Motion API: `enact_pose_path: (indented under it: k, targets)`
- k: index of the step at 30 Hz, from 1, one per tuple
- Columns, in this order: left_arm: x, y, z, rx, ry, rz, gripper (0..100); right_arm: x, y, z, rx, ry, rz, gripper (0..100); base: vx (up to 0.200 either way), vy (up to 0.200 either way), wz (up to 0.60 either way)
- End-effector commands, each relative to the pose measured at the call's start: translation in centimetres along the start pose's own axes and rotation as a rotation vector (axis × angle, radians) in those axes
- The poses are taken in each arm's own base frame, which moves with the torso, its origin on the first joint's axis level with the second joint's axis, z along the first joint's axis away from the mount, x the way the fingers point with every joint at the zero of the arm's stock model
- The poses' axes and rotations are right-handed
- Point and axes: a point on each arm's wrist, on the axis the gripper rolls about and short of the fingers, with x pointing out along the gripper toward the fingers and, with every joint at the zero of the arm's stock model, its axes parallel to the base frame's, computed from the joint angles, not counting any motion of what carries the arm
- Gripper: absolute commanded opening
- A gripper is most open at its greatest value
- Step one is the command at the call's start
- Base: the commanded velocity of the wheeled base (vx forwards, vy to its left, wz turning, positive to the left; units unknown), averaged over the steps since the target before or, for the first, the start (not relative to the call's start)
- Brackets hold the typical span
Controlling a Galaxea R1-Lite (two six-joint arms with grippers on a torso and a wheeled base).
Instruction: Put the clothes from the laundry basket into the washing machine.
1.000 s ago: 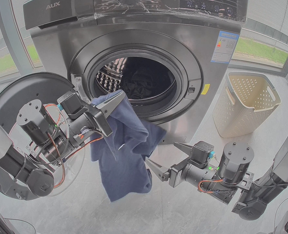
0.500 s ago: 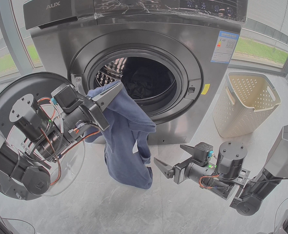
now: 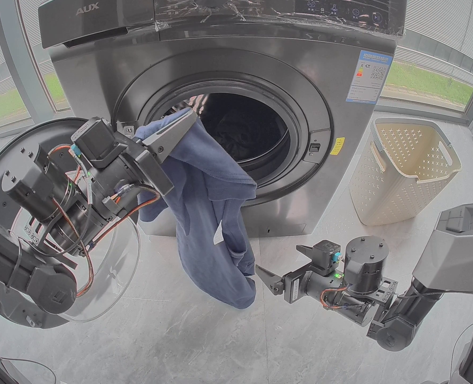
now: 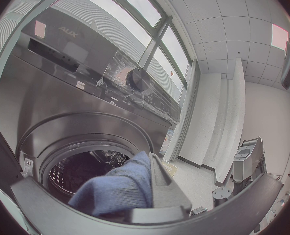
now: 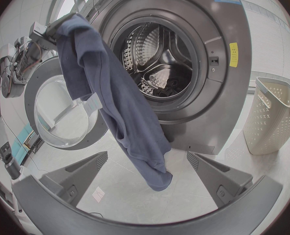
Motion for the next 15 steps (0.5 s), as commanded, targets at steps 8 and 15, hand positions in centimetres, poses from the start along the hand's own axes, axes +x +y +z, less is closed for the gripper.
enact_pose_path:
  k: [8, 15]
  targets:
    - [-0.1, -0.4, 0.8, 0.004, -0.023, -0.010, 0, 4.2, 0.4, -1.1, 0.000, -0.027, 0.016, 100, 0.000, 0.000, 0.00]
    - [-0.1, -0.4, 0.7, 0.004, -0.022, -0.010, 0, 4.6, 0.9, -2.0, -0.006, -0.006, 0.029, 100, 0.000, 0.000, 0.00]
